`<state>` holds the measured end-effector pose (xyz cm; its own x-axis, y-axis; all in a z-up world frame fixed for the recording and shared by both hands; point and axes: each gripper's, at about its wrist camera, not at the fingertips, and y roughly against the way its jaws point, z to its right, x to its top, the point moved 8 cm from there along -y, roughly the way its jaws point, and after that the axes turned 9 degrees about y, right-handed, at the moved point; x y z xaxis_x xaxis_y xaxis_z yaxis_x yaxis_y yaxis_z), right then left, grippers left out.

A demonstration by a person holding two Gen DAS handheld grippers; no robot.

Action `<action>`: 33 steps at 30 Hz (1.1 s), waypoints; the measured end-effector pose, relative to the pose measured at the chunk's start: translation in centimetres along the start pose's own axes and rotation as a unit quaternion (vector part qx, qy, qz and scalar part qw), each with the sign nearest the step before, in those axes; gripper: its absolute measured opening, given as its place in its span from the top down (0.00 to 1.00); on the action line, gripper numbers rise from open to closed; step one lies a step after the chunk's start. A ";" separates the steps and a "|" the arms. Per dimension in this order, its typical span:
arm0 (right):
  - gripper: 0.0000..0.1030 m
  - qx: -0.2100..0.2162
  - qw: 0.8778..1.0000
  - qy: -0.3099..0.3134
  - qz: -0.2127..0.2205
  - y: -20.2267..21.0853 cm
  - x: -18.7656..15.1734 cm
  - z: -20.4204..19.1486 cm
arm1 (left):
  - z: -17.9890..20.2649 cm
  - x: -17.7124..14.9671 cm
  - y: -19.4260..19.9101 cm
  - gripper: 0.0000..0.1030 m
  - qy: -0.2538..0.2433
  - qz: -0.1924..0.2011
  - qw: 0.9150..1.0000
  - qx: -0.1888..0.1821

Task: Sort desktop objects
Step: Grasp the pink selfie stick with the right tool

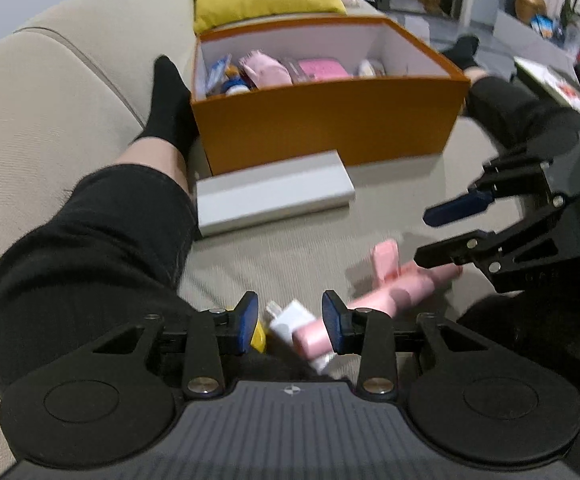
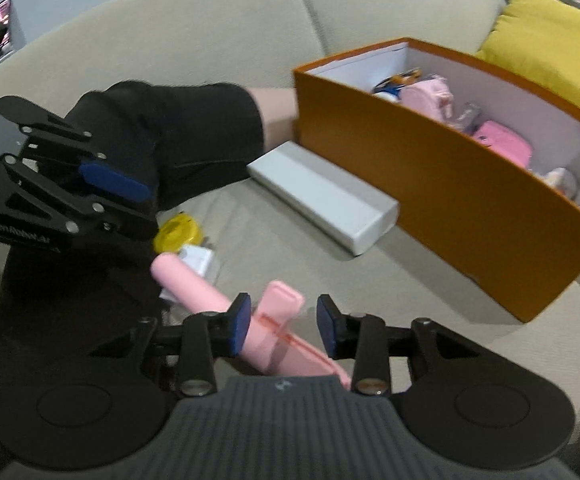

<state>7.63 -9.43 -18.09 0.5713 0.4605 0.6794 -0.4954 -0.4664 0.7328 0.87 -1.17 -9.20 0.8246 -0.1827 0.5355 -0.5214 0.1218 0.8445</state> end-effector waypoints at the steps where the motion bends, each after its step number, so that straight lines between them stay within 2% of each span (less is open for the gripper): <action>1: 0.59 0.008 1.000 0.007 0.003 0.0 0.0 -0.4 | 0.1 -0.2 -0.1 0.60 -0.005 -0.005 1.000 0.002; 6: 0.57 0.042 0.996 0.074 -0.017 -1.0 -0.4 -2.9 | 0.8 -1.4 -0.8 0.60 -0.039 -0.035 0.999 0.007; 9: 0.57 0.041 0.993 0.107 -0.027 -2.0 -0.5 -3.6 | 1.2 -1.8 -1.2 0.60 -0.051 -0.045 0.998 0.009; 18: 0.55 0.035 0.987 0.151 -0.048 -4.1 -1.1 -4.4 | 1.2 -1.9 -2.0 0.60 -0.046 -0.056 0.997 0.006; 23: 0.62 0.004 0.988 0.147 -0.055 -3.8 -1.2 -3.5 | 1.2 -1.7 -2.4 0.59 -0.040 -0.059 0.997 0.006; 27: 0.71 -0.043 0.990 0.108 -0.079 -3.5 -2.2 -0.6 | 1.2 -1.3 -2.7 0.59 -0.027 -0.052 0.998 0.002; 30: 0.73 -0.046 0.993 0.068 -0.079 -2.6 -2.6 1.4 | 1.3 -0.4 -2.9 0.59 -0.023 -0.040 0.999 0.001; 33: 0.74 -0.055 0.994 0.044 -0.079 -1.7 -2.9 3.0 | 1.8 0.7 -3.2 0.59 -0.042 -0.025 0.999 0.010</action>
<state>8.81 -12.24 -21.47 0.5903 0.5885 0.5524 -0.4758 -0.2992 0.8271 2.77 -3.42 -11.50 0.8293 -0.2686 0.4901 -0.4844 0.0919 0.8700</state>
